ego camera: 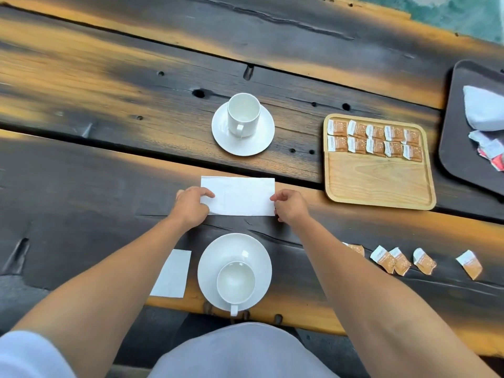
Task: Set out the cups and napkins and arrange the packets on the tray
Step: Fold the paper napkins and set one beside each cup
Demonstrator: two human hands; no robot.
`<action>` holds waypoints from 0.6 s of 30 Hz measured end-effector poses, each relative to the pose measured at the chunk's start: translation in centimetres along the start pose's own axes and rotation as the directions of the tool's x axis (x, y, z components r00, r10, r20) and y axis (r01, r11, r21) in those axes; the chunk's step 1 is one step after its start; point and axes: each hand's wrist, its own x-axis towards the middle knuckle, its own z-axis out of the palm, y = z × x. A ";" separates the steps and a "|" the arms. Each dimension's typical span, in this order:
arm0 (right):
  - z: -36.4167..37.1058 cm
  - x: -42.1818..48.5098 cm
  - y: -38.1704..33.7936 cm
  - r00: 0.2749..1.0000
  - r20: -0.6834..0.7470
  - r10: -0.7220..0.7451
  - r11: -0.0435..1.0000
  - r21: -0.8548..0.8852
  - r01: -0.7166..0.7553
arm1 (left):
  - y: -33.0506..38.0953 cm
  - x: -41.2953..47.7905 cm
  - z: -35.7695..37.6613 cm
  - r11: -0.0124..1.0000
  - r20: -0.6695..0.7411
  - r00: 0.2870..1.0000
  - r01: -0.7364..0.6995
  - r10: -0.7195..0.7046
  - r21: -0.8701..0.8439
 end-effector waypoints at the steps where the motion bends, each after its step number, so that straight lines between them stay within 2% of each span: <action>1: -0.1 0.0 -0.2 1.000 0.006 -0.002 1.000 -0.011 0.002 | 0.0 0.0 -0.1 1.000 0.011 1.000 0.006 -0.007 0.012; 5: -0.7 0.0 -1.4 0.998 0.023 -0.057 0.995 -0.086 0.059 | 0.3 0.3 -0.7 0.998 0.018 1.000 -0.005 0.004 0.065; 8: -0.7 0.4 -2.3 0.991 0.066 -0.117 0.973 -0.194 0.128 | 0.7 0.7 -0.6 0.983 -0.031 0.996 -0.072 0.078 0.172; 13: 0.2 1.5 -3.1 0.974 0.101 -0.205 0.882 -0.412 0.228 | 0.2 1.1 1.1 0.912 0.021 0.988 -0.152 0.156 0.382; 18: 1.1 2.3 -2.7 0.986 0.042 -0.164 0.876 -0.454 0.165 | -0.6 1.1 2.9 0.841 0.052 0.985 -0.165 0.162 0.514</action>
